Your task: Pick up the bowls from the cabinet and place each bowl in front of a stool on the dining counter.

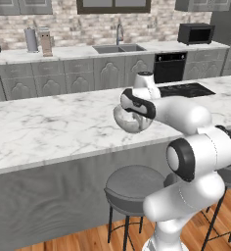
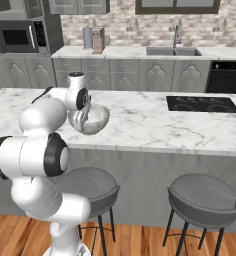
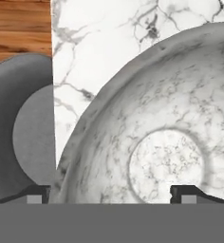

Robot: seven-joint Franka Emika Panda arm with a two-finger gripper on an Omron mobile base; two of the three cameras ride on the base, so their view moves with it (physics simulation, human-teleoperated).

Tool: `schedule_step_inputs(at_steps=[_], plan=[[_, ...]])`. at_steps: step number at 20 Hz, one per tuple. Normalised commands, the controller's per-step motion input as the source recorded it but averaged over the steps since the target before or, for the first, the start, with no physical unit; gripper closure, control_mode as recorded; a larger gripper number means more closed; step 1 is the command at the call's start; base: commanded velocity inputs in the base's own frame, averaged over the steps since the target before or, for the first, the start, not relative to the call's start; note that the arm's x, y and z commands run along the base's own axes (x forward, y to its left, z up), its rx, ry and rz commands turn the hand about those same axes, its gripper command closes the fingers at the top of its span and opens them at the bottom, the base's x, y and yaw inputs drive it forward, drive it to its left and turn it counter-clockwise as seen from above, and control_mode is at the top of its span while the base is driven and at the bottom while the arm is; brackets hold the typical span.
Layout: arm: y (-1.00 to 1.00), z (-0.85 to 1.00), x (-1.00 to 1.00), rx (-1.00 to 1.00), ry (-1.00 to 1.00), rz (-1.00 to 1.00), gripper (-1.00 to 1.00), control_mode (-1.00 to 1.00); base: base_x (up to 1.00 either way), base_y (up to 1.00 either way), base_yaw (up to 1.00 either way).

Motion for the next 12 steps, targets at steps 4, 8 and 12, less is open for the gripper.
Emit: schedule_step_inputs(at_steps=[4, 8, 12], plan=[[-0.03, 0.61, 0.0, 0.0, 0.04, 0.0, -1.0, -1.0, 0.0, 0.0, 0.0], [0.0, 0.56, -0.05, 0.0, 0.03, 0.0, -1.0, -1.0, 0.0, 0.0, 0.0], [0.0, 0.53, -0.58, 0.0, 0.03, 0.0, -1.0, -1.0, 0.0, 0.0, 0.0]])
